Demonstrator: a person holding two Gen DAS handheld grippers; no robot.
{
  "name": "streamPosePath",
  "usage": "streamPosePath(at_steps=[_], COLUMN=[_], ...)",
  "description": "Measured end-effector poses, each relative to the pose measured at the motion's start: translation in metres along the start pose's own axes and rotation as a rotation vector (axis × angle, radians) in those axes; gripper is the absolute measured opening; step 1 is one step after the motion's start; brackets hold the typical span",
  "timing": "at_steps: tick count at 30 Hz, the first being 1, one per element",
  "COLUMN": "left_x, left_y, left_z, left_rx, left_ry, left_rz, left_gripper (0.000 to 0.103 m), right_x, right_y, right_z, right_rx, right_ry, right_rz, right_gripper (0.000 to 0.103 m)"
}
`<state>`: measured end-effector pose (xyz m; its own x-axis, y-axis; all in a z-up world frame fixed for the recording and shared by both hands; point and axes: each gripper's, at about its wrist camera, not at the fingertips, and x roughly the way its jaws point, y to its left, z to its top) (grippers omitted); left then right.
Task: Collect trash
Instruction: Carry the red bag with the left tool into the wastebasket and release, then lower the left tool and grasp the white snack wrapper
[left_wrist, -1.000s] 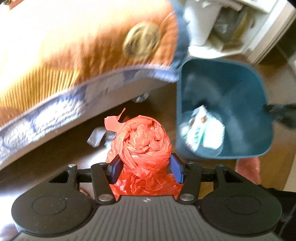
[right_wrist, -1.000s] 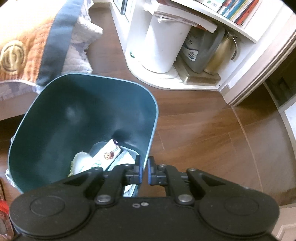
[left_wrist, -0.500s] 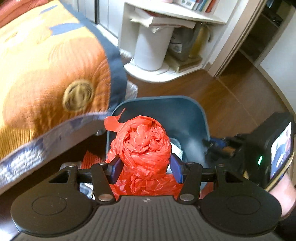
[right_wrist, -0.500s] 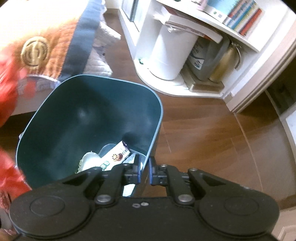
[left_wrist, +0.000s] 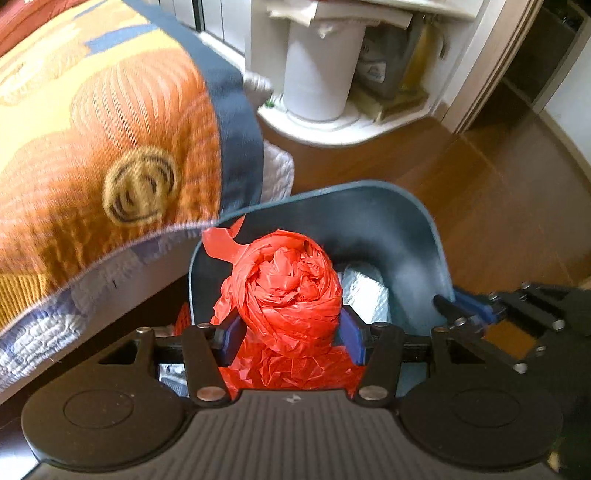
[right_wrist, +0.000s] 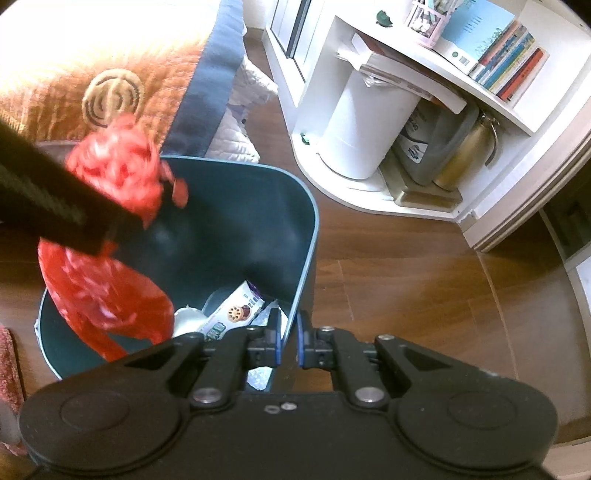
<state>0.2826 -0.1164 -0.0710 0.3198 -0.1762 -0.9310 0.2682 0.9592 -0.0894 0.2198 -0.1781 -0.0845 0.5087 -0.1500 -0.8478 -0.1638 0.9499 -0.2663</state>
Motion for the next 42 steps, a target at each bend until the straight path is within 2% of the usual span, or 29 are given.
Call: streamPosePath(at_steps=[6,9,17,21,28,36,40,42], left_x=[0.019,0.018,-0.008,-0.027,-0.039,-0.006,0.036,0.071], left_y=[0.011,0.018,0.04,0.066,0.105,0.145,0.158,0.168], left_z=[-0.009,-0.012,-0.026,-0.039,-0.057,-0.071,-0.077,-0.081], left_rx=[-0.015,-0.029,-0.046,-0.092,-0.1,-0.098,-0.108,-0.148], left_ry=[0.047,0.041,-0.019,-0.053,-0.042,0.05,0.127,0.209], left_rz=[0.033,0.017,0.054,0.062,0.12,0.185,0.203,0.202], left_gripper=[0.057,0.066,0.07,0.078,0.079,0.079,0.079,0.079], right_x=[-0.005,-0.004,-0.001,0.001,0.007,0.028,0.038,0.043], right_y=[0.005,0.006,0.003,0.003,-0.003,-0.023,-0.034,-0.038], right_z=[0.0,0.0,0.0,0.0,0.001,0.001,-0.005,-0.006], right_rx=[-0.011,-0.034,-0.036,-0.04,-0.043,-0.083,-0.068,-0.049], right_ry=[-0.005,-0.007,-0.004,-0.007,-0.007,0.051,0.073,0.092], right_rz=[0.029,0.028,0.028,0.03,0.035,0.056,0.047,0.032], right_gripper=[0.009,0.009,0.009,0.009,0.009,0.007,0.006,0.006])
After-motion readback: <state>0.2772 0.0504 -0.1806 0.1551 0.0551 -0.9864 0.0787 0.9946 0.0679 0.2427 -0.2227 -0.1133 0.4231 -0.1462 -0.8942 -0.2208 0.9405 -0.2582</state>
